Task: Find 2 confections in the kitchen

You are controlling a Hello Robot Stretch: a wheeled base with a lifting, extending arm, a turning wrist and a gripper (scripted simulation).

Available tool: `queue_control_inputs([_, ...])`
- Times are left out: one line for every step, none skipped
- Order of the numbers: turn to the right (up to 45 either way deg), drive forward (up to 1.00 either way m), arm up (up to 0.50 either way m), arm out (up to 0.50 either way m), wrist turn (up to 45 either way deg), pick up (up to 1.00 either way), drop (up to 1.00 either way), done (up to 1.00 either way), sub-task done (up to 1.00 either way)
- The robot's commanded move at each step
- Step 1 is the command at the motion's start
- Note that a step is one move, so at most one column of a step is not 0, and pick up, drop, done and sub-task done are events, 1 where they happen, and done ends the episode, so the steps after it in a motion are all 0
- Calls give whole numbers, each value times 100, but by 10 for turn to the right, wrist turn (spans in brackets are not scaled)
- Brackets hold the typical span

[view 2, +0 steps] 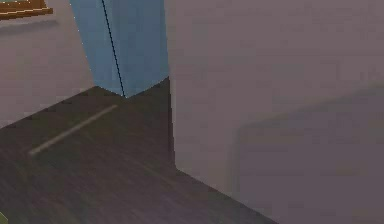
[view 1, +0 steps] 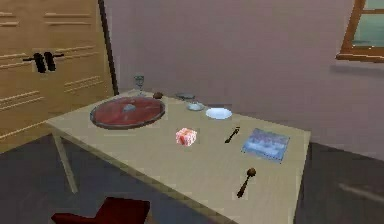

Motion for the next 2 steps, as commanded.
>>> queue_control_inputs([0,0,0,0,0,0,0,0,100])
queue_control_inputs([450,0,0,0,0,0,0,0,0])
